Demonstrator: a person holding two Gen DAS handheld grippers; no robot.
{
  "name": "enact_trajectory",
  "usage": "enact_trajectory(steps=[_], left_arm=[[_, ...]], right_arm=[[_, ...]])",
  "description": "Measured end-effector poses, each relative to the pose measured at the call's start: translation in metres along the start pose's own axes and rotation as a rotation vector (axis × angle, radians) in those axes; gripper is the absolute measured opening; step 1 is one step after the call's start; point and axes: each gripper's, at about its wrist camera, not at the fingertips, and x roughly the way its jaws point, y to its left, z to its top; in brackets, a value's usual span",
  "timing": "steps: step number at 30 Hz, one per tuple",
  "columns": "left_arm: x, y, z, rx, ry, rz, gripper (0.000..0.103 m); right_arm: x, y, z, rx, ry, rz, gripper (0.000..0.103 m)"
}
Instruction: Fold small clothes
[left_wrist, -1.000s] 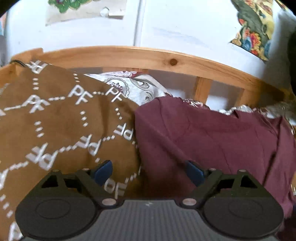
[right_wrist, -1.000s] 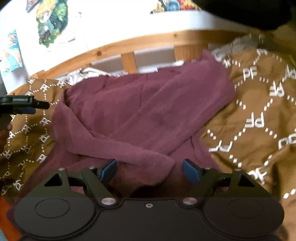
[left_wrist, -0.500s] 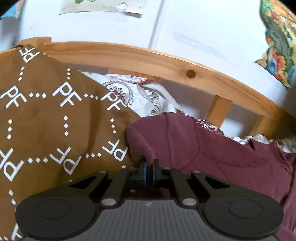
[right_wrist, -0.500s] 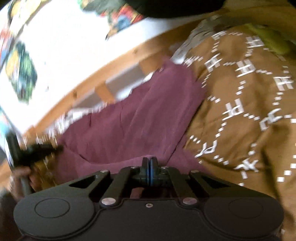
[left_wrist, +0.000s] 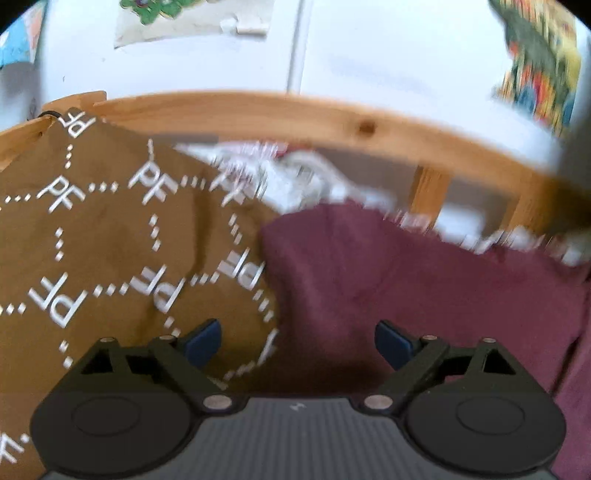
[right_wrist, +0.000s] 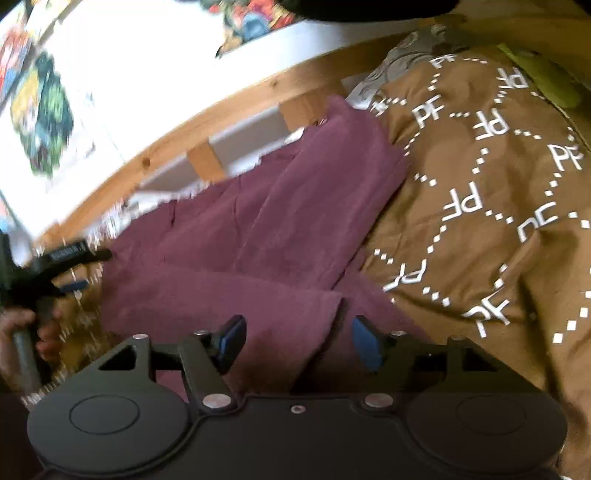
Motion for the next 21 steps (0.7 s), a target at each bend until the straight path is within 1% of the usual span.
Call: enact_trajectory(steps=[1,2,3,5,7,9,10,12,13,15,18,21], left_arm=[[0.008,-0.002,-0.004,0.031,0.022,0.037,0.093],[0.014,-0.004,-0.009,0.054,0.033,0.056,0.095],[0.019,-0.005,-0.014,0.072,0.028,0.069,0.098],[0.02,-0.013,-0.022,0.095,0.008,0.104,0.098],[0.018,-0.02,-0.022,0.105,0.019,0.136,0.098],[0.008,-0.022,-0.02,0.101,0.044,0.129,0.099],[0.0,-0.021,-0.019,0.095,0.051,0.124,0.099],[-0.015,-0.019,-0.018,0.09,0.056,0.141,0.099],[-0.026,-0.019,-0.018,0.098,0.058,0.154,0.099],[-0.047,-0.018,-0.018,0.114,0.052,0.163,0.101],[-0.086,-0.013,-0.022,0.11,0.05,0.187,0.102],[-0.125,-0.003,-0.032,0.093,0.056,0.185,0.102]], right_arm=[[0.005,0.004,-0.001,-0.028,0.014,-0.027,0.057],[0.01,0.006,-0.003,-0.061,0.029,-0.055,0.051],[0.013,0.007,-0.005,-0.087,0.041,-0.078,0.048],[0.017,0.012,-0.008,-0.149,0.053,-0.104,0.048],[0.015,0.016,-0.009,-0.178,0.049,-0.108,0.053],[0.013,0.015,-0.01,-0.163,0.045,-0.092,0.068],[0.01,0.014,-0.009,-0.152,0.041,-0.086,0.071],[0.003,0.015,-0.01,-0.15,0.026,-0.08,0.08],[-0.001,0.017,-0.01,-0.161,0.018,-0.08,0.081],[-0.011,0.02,-0.012,-0.195,-0.01,-0.081,0.091],[-0.028,0.026,-0.012,-0.233,-0.057,-0.063,0.1],[-0.048,0.03,-0.013,-0.271,-0.101,-0.047,0.102]])
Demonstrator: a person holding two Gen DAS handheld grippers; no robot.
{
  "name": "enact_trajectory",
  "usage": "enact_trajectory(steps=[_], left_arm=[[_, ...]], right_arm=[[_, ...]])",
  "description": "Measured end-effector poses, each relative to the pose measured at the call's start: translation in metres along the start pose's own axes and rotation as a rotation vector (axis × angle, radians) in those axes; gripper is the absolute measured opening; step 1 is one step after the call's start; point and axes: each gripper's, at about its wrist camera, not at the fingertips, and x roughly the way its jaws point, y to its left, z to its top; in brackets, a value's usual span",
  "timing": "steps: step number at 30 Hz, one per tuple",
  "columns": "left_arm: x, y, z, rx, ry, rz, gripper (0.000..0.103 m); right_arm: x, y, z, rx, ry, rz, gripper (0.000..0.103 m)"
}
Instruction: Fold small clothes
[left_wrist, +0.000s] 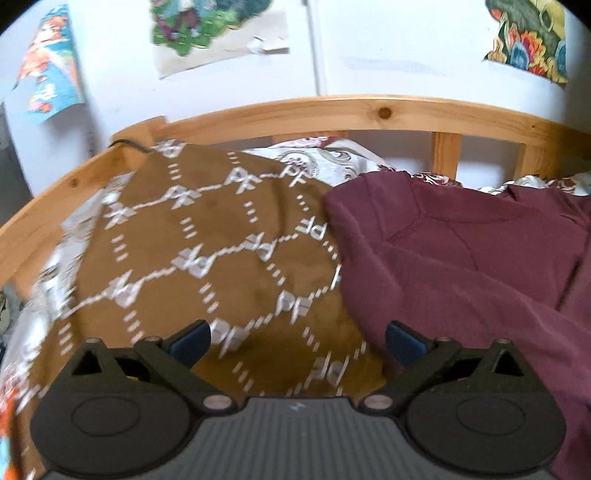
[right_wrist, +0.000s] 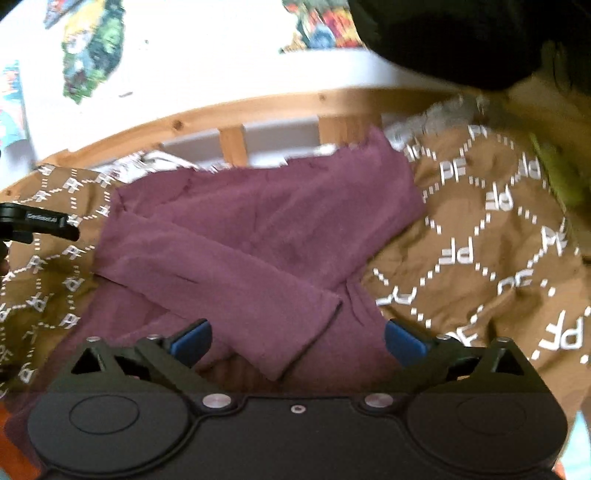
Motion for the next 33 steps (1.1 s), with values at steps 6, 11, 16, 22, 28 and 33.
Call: enact_trajectory(steps=[6,11,16,22,28,33], left_arm=[[-0.05,0.032,-0.063,-0.194,0.124,-0.16,0.102],[-0.083,0.027,-0.087,-0.123,0.138,-0.154,0.102],[-0.112,0.012,-0.1,0.025,0.134,-0.239,0.102],[-0.123,-0.022,-0.113,0.243,0.078,-0.29,0.102],[-0.114,-0.056,-0.126,0.379,0.042,-0.273,0.102],[-0.104,-0.064,-0.128,0.409,0.077,-0.301,0.102]], right_arm=[[-0.043,0.014,-0.003,-0.106,-0.094,0.005,0.102],[-0.07,0.026,-0.008,-0.186,-0.161,-0.026,0.102],[-0.098,0.03,-0.005,-0.301,-0.218,-0.011,0.102],[-0.107,0.043,0.004,-0.71,-0.008,0.085,0.102],[-0.079,0.051,-0.027,-0.88,0.256,0.127,0.102],[-0.04,0.071,-0.056,-0.885,0.415,0.172,0.096]])
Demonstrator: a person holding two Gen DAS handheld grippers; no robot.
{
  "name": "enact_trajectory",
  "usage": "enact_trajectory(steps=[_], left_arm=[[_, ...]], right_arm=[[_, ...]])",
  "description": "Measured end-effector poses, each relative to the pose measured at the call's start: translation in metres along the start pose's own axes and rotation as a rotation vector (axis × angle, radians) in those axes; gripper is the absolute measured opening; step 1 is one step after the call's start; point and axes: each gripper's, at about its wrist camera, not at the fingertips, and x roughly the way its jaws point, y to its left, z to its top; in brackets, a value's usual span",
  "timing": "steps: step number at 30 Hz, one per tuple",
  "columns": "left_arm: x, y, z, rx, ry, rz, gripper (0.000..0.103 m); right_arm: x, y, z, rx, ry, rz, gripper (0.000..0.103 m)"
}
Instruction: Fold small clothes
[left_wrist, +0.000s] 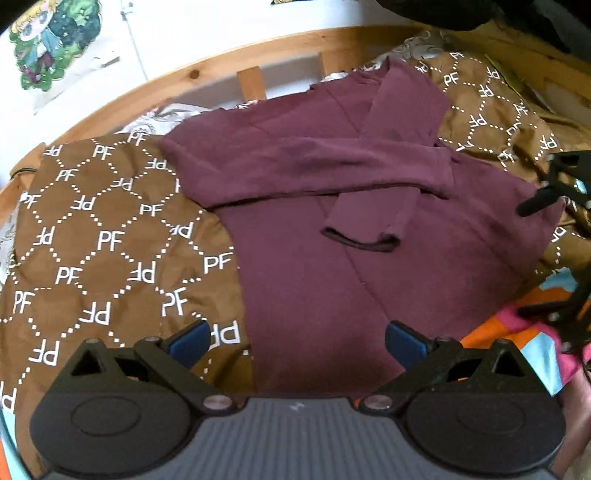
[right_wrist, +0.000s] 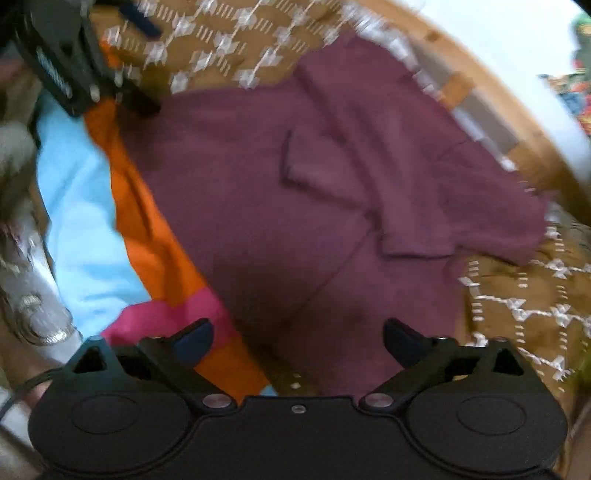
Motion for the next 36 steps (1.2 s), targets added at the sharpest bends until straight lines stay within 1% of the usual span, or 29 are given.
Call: enact_trajectory(steps=[1,2,3,4,5,7,8,9,10,11,12,13,14,15,16,17,19,22,24,25,27,28,29,30,31,32,33,34,36], left_arm=[[0.001,0.001,-0.001,-0.001,0.007,-0.016,0.102],[0.003,0.001,-0.001,-0.001,0.016,-0.031,0.102],[0.005,0.001,-0.001,0.002,0.026,-0.046,0.102],[0.007,-0.001,-0.002,0.012,0.035,-0.058,0.102],[0.007,-0.004,-0.002,0.026,0.039,-0.066,0.102],[0.008,-0.012,-0.004,0.076,0.044,-0.084,0.102],[0.009,-0.017,-0.005,0.104,0.048,-0.095,0.102],[0.011,-0.023,-0.006,0.14,0.057,-0.109,0.102],[0.013,-0.031,-0.008,0.184,0.069,-0.124,0.102],[0.015,-0.038,-0.011,0.23,0.077,-0.133,0.102],[0.017,-0.046,-0.013,0.27,0.084,-0.136,0.102],[0.019,-0.054,-0.016,0.314,0.088,-0.131,0.102],[0.02,-0.06,-0.018,0.344,0.085,-0.122,0.102],[0.022,-0.063,-0.019,0.362,0.081,-0.115,0.102],[0.024,-0.065,-0.019,0.37,0.08,-0.113,0.102],[0.027,-0.065,-0.018,0.364,0.085,-0.113,0.102],[0.035,-0.06,-0.017,0.335,0.105,-0.108,0.102],[0.047,-0.054,-0.014,0.292,0.142,-0.049,0.101],[0.053,-0.046,-0.012,0.25,0.169,-0.047,0.097],[0.054,-0.042,-0.011,0.231,0.171,-0.047,0.095],[0.053,-0.038,-0.011,0.21,0.164,-0.034,0.085],[0.051,-0.035,-0.01,0.204,0.156,-0.027,0.083],[0.051,-0.035,-0.009,0.201,0.147,-0.023,0.076],[0.048,-0.034,-0.008,0.199,0.137,-0.016,0.063],[0.047,-0.033,-0.008,0.197,0.121,0.005,0.052],[0.045,-0.031,-0.007,0.192,0.107,0.034,0.032],[0.043,-0.029,-0.006,0.179,0.095,0.053,0.024],[0.041,-0.023,-0.004,0.149,0.079,0.054,0.024],[0.034,-0.012,-0.001,0.081,0.043,0.034,0.017]], right_arm=[[0.005,0.0,0.001,-0.001,0.0,0.006,0.096],[0.009,0.0,0.003,0.003,-0.002,0.001,0.098],[0.013,-0.001,0.004,0.011,-0.004,-0.017,0.101],[0.016,-0.001,0.005,0.022,-0.005,-0.032,0.101],[0.018,-0.002,0.004,0.038,-0.009,-0.041,0.101],[0.022,-0.001,0.002,0.06,-0.024,-0.058,0.095],[0.022,-0.001,0.002,0.067,-0.034,-0.056,0.087],[0.023,-0.002,0.002,0.07,-0.046,-0.051,0.07],[0.022,-0.004,0.002,0.071,-0.059,-0.039,0.06],[0.023,-0.005,0.005,0.072,-0.075,-0.013,0.037],[0.022,-0.006,0.006,0.075,-0.093,0.018,0.028],[0.021,-0.007,0.006,0.078,-0.106,0.026,0.027],[0.021,-0.009,0.009,0.09,-0.117,0.038,0.021],[0.019,-0.014,0.01,0.121,-0.131,0.065,0.018],[0.018,-0.021,0.01,0.172,-0.147,0.096,0.017],[0.016,-0.029,0.01,0.228,-0.162,0.126,0.015],[0.015,-0.051,0.006,0.382,-0.204,0.204,0.014],[0.018,-0.08,-0.004,0.609,-0.257,0.322,0.013],[0.023,-0.092,-0.01,0.704,-0.271,0.381,0.013],[0.025,-0.095,-0.011,0.723,-0.272,0.396,0.013],[0.027,-0.097,-0.013,0.74,-0.27,0.413,0.013],[0.027,-0.096,-0.014,0.742,-0.268,0.417,0.013],[0.026,-0.097,-0.016,0.744,-0.269,0.42,0.013],[0.026,-0.097,-0.018,0.749,-0.272,0.424,0.013],[0.026,-0.098,-0.019,0.754,-0.275,0.426,0.013],[0.027,-0.099,-0.02,0.76,-0.278,0.428,0.013],[0.026,-0.099,-0.021,0.763,-0.28,0.428,0.013],[0.027,-0.099,-0.022,0.765,-0.28,0.426,0.013],[0.026,-0.098,-0.022,0.759,-0.279,0.418,0.013]])
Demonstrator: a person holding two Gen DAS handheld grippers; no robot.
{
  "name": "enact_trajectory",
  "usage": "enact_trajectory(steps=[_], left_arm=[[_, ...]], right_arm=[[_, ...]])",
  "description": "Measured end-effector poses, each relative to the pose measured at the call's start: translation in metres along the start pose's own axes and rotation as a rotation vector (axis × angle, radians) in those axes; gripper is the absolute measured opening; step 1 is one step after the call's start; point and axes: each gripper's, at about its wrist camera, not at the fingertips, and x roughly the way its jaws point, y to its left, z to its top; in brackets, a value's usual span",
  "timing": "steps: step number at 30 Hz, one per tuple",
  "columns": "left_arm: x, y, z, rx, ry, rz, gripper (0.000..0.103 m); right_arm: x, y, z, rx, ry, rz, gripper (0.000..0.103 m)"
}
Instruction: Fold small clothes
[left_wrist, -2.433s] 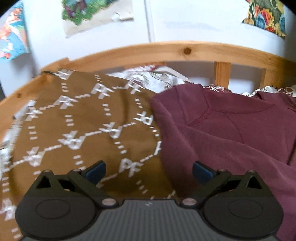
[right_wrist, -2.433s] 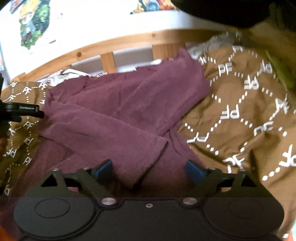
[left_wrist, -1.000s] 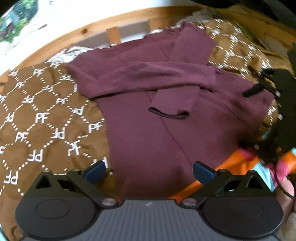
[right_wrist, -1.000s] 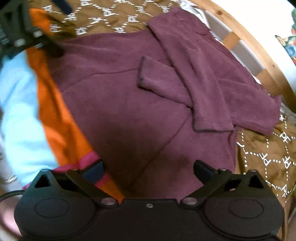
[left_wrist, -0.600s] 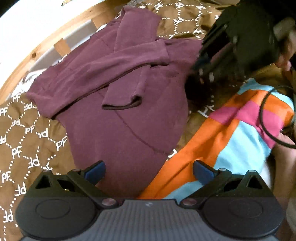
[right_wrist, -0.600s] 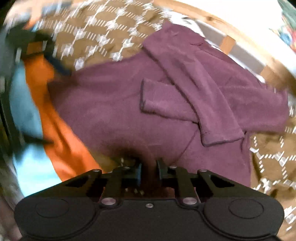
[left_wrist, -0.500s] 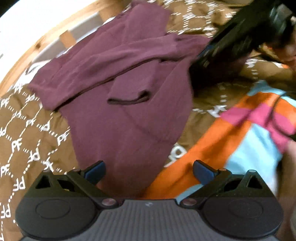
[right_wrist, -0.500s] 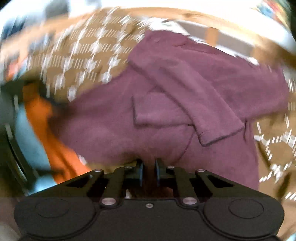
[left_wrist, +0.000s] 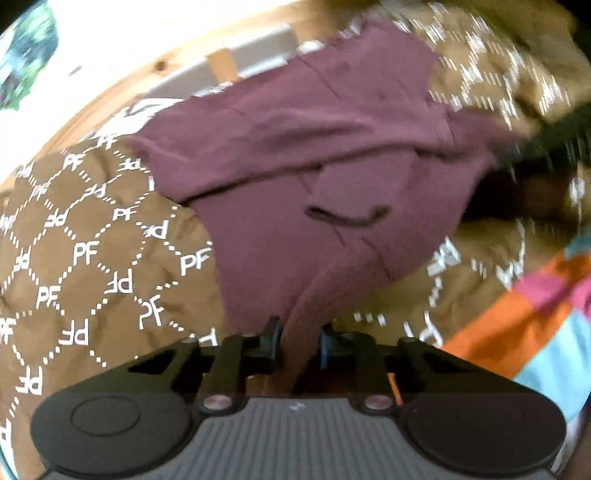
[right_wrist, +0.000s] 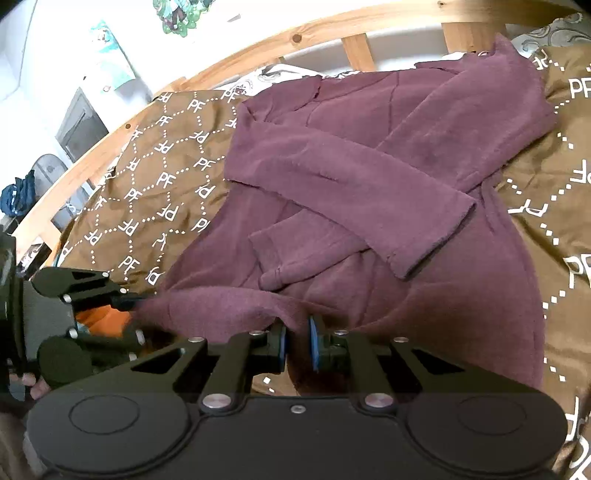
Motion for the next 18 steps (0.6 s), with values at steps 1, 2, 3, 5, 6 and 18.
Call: enact_trajectory(steps=[1,2,3,5,6,18], left_arm=[[-0.003,0.006,0.001,-0.033,-0.026,-0.004,0.016],[-0.006,0.011,0.003,-0.055,-0.05,0.0,0.014],[-0.007,0.015,0.005,-0.071,-0.074,0.009,0.013],[-0.009,0.021,0.01,-0.1,-0.117,0.023,0.012],[-0.011,0.024,0.013,-0.115,-0.133,0.022,0.012],[-0.015,0.044,0.014,-0.243,-0.19,-0.007,0.011]], right_arm=[[0.001,0.001,0.0,-0.01,0.001,-0.007,0.014],[0.001,0.004,-0.001,-0.03,0.003,-0.024,0.019],[0.002,0.008,-0.002,-0.055,0.007,-0.044,0.028],[0.003,0.018,-0.005,-0.123,0.021,-0.09,0.04],[0.004,0.025,-0.007,-0.164,0.024,-0.111,0.048],[0.052,0.08,-0.054,-0.786,0.1,-0.567,0.082]])
